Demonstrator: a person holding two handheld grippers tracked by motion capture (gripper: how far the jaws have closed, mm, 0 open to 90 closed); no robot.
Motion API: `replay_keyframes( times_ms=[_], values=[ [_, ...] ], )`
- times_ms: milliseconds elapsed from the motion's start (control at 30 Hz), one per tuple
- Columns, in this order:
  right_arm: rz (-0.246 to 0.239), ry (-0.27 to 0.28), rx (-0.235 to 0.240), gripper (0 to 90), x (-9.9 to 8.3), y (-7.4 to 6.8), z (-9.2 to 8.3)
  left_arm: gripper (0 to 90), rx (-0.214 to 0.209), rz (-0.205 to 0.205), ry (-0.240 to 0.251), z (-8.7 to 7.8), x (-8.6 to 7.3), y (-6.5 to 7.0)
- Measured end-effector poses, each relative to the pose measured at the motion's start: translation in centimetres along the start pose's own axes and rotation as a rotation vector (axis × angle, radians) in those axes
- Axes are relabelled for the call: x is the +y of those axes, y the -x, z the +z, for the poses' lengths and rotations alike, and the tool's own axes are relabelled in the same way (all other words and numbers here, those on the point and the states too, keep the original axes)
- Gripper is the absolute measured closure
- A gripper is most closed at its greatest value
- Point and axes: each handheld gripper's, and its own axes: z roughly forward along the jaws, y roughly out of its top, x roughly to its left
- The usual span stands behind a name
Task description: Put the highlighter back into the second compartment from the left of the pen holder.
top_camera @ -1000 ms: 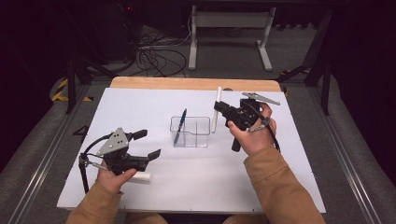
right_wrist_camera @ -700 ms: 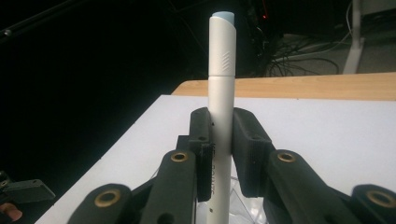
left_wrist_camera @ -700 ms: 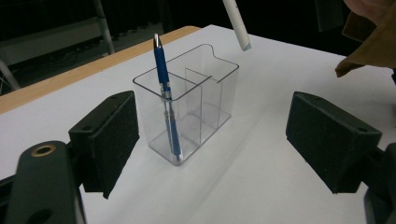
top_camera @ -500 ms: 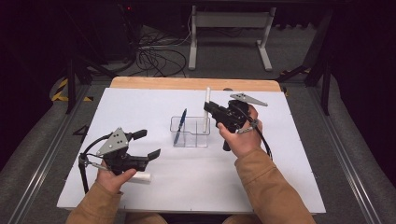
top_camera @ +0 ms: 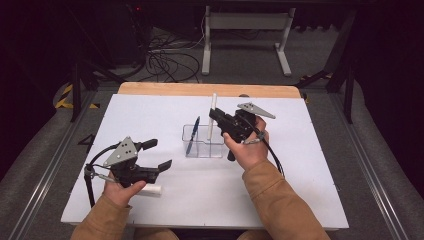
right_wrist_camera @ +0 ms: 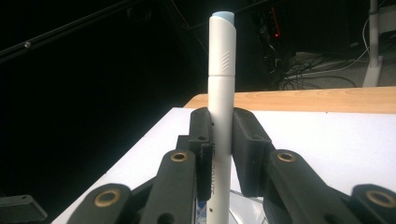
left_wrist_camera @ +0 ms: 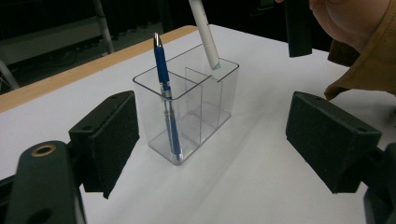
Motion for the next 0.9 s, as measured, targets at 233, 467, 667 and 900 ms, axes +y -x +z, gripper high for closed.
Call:
replay_keyframes(
  times_ms=[233, 467, 667, 900],
  values=[
    [0.000, -0.008, -0.008, 78.8, -0.5, -0.1, 0.6, 18.1, 0.000, -0.002, -0.004, 0.0, 0.0, -0.1],
    [0.011, -0.009, -0.021, 66.4, -0.9, -0.1, 1.0, 18.2, 0.003, 0.002, -0.005, 0.0, 0.0, -0.1],
    [-0.015, 0.012, -0.030, 42.9, -0.6, 0.1, 0.5, 18.2, 0.003, -0.004, -0.005, -0.1, -0.1, -0.1],
    [-0.058, 0.021, -0.008, 34.3, 0.1, 0.2, -0.9, 18.1, 0.005, -0.004, -0.006, -0.2, 0.0, 0.0]
  ],
)
